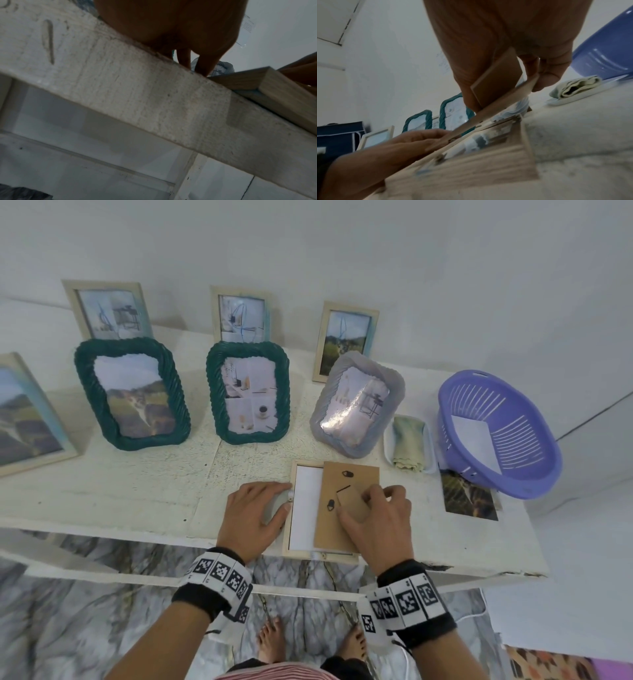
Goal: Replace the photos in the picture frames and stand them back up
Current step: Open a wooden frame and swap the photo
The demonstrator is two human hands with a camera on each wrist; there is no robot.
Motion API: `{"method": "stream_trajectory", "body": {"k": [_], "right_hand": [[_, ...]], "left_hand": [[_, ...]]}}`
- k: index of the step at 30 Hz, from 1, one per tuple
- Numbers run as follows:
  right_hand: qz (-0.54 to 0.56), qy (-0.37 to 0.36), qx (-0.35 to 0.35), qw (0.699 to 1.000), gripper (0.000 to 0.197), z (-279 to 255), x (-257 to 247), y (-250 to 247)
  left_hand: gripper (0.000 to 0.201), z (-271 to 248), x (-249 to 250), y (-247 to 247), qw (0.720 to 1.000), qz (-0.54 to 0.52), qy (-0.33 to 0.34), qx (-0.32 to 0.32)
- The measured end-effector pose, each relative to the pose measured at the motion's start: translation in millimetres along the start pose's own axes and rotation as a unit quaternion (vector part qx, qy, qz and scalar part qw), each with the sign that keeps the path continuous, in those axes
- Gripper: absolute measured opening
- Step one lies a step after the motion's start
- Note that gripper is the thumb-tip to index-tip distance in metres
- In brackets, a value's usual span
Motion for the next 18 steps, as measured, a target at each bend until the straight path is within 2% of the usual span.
{"method": "stream_trajectory", "body": {"k": [13,18], "right_hand": [[-0.058,-0.079,-0.012,0.995,0.05,-8.0,-29.3,29.7],[-0.041,-0.112,0.014,0.993,0.037,-10.2,-28.0,27.4]], "left_hand": [[0.041,0.0,-0.1,0.0,1.0,-0.005,0.002,-0.001],[0.041,0.3,-2.7,1.5,1.0,-0.006,0.0,-0.001]]}}
Point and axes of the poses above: each hand's wrist, its own z-axis towards the middle knuckle, its own y-axis out of the palm, x = y × z, the point moved 6 cm from there along z, towards the middle knuckle, and after that the axes turned 9 degrees about x, right-handed, at the moved point
